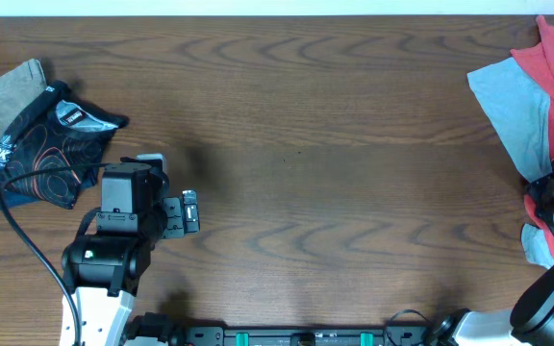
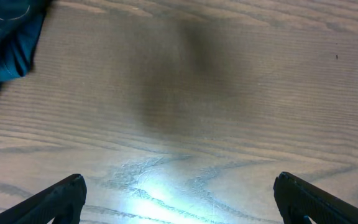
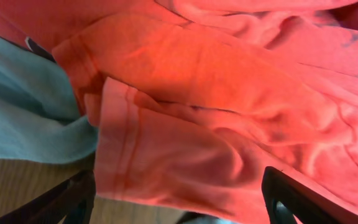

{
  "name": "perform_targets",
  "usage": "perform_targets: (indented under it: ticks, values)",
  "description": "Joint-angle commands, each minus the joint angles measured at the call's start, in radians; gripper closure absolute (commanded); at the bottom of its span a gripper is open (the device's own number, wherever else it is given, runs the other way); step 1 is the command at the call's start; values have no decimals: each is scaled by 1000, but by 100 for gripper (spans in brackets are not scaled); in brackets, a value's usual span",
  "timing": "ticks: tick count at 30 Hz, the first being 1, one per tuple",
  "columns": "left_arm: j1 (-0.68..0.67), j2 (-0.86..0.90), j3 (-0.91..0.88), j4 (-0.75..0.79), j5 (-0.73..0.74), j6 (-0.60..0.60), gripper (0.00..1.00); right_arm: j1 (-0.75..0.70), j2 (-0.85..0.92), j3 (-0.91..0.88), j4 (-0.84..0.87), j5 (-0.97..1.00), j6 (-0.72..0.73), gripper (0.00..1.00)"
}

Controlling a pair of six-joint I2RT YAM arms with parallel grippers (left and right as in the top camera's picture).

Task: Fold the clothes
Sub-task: 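Reach the right gripper into the right pile and grasp the coral-red shirt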

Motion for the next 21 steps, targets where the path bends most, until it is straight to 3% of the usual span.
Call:
perform_targets:
  ticks: [1,16,21]
  values:
    - [5,0,20,1,-1,-9,2,-13,12,18,28,-6,18,20]
    - [5,0,20,4,-1,-9,2,-17,87,18,93,1,19,58]
    - [5,0,20,4,-1,-9,2,-17,86,18,107,-3,18,88]
